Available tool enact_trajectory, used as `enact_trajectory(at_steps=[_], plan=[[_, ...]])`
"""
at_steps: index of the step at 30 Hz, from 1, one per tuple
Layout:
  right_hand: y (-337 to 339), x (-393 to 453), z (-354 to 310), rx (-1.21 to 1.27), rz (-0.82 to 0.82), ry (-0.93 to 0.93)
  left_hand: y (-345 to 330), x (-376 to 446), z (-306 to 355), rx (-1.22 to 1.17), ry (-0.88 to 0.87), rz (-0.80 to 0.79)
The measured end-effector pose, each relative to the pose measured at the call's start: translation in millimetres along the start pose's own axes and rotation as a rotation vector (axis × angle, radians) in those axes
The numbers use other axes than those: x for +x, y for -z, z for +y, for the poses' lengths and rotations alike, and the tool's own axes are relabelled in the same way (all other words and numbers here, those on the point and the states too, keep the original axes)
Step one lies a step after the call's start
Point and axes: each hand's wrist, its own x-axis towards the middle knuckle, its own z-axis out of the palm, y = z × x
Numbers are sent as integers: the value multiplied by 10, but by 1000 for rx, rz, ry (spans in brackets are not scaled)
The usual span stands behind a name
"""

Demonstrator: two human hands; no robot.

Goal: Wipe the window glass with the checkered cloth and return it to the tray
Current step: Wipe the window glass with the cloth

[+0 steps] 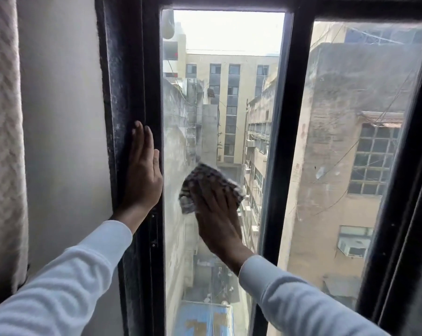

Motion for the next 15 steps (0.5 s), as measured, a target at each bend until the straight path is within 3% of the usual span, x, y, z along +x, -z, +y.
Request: enact_trajectory(at_steps=[2, 4, 8, 9, 10, 13, 14, 15], plan=[[-70, -203, -163, 52, -157, 354, 6, -7, -8, 6, -3, 2], [-20, 98, 78, -4, -112, 512, 7, -6, -36, 14, 4, 21], [131, 274, 514, -69, 105, -59, -22, -23, -47, 31, 13, 43], [92, 96, 426, -60, 110, -72, -24, -28, -33, 33, 11, 44], [62, -87, 273, -48, 40, 29, -16, -31, -19, 36, 11, 44], [104, 9, 237, -1, -202, 583, 0, -25, 13, 54, 9, 37], [142, 237, 362, -26, -188, 655, 6, -29, 22, 56, 16, 34], [168, 430, 488, -22, -138, 599, 12, -35, 32, 56, 25, 32]])
